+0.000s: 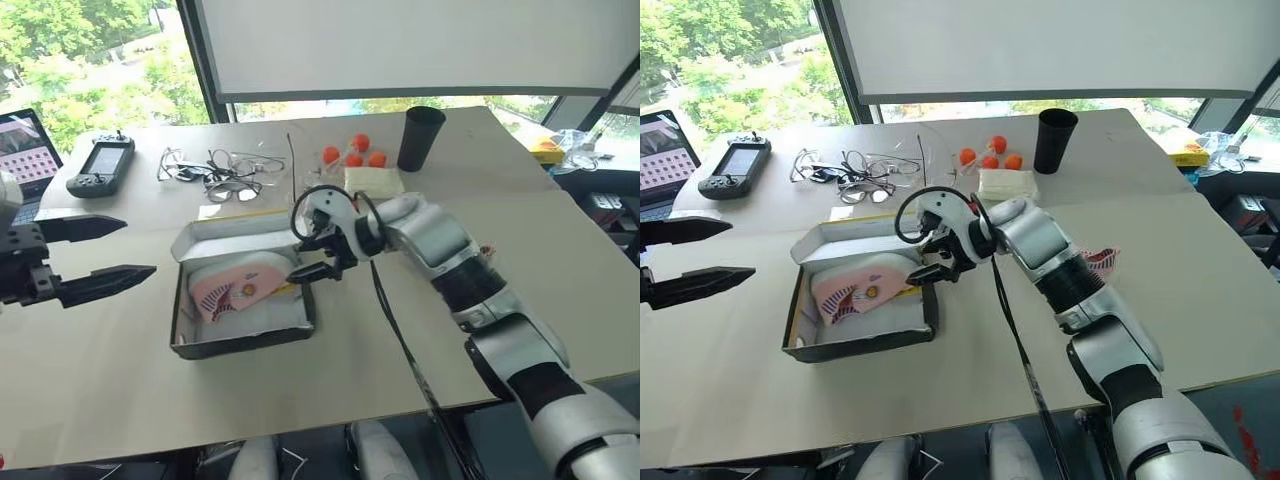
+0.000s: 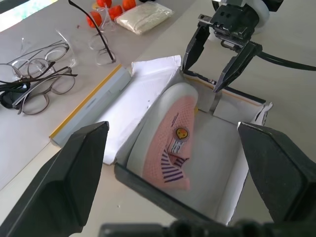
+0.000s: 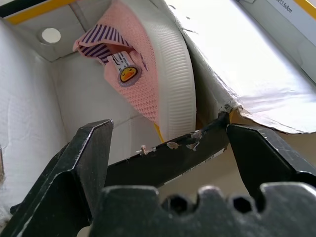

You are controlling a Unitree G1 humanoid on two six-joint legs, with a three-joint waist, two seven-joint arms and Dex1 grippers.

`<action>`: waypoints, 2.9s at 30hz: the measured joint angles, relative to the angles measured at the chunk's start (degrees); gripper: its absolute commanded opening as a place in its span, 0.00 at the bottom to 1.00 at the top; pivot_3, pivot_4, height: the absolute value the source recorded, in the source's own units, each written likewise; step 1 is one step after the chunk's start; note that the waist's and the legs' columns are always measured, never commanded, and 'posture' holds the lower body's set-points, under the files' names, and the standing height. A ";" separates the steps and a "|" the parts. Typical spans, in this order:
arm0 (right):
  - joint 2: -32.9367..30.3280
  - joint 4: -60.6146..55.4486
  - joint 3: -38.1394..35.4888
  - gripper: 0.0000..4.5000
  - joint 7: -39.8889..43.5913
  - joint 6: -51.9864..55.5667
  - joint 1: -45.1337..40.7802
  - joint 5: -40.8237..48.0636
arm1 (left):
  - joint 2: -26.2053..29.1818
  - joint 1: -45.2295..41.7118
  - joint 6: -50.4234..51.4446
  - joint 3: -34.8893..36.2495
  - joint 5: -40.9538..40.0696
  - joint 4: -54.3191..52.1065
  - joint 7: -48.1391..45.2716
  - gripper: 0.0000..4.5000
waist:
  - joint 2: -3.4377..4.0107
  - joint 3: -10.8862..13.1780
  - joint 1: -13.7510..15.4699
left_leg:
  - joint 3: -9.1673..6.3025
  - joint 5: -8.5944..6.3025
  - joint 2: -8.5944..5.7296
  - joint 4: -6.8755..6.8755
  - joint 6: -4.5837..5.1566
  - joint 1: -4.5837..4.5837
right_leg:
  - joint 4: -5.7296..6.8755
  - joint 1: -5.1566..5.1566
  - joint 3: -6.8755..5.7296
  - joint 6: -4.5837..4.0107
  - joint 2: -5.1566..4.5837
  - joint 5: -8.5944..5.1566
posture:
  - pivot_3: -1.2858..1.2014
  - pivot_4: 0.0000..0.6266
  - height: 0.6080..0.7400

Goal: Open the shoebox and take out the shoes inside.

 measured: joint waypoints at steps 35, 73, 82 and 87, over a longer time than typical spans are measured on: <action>6.92 -0.46 -0.46 0.96 -4.07 2.07 -2.73 -4.86 | -0.54 -1.42 0.12 -0.40 -2.42 -1.27 4.30 1.00 | -0.11 -0.07 0.16 | 0.00 -0.03 0.00 0.03 -0.06 0.04 | 0.03 0.01 0.00 -0.01 0.00 -0.01 | 0.52 0.24 1.00; 17.07 20.07 18.96 0.96 -15.37 -64.91 -9.55 -36.52 | -0.11 1.29 0.06 2.83 1.66 1.09 4.03 1.00 | -0.16 -0.08 -0.04 | -0.03 -0.04 0.05 -0.04 -0.33 0.03 | 0.04 -0.08 0.00 -0.05 0.03 -0.04 | 0.52 0.24 1.00; 18.09 18.08 17.82 0.96 -5.57 -71.40 -9.49 -33.85 | -0.32 2.50 0.36 4.25 1.74 0.89 4.26 1.00 | -0.18 -0.09 0.07 | -0.04 -0.04 0.07 -0.04 -0.34 0.17 | 0.09 0.04 0.00 -0.06 0.05 -0.04 | 0.52 0.24 1.00; 22.90 27.55 18.13 0.96 -8.77 -73.22 -8.81 -37.17 | -0.46 2.56 0.45 4.31 1.63 0.42 4.67 1.00 | -0.19 -0.09 -0.03 | -0.03 -0.04 0.08 -0.05 -0.35 0.17 | 0.11 0.01 0.00 -0.12 0.06 -0.07 | 0.52 0.24 1.00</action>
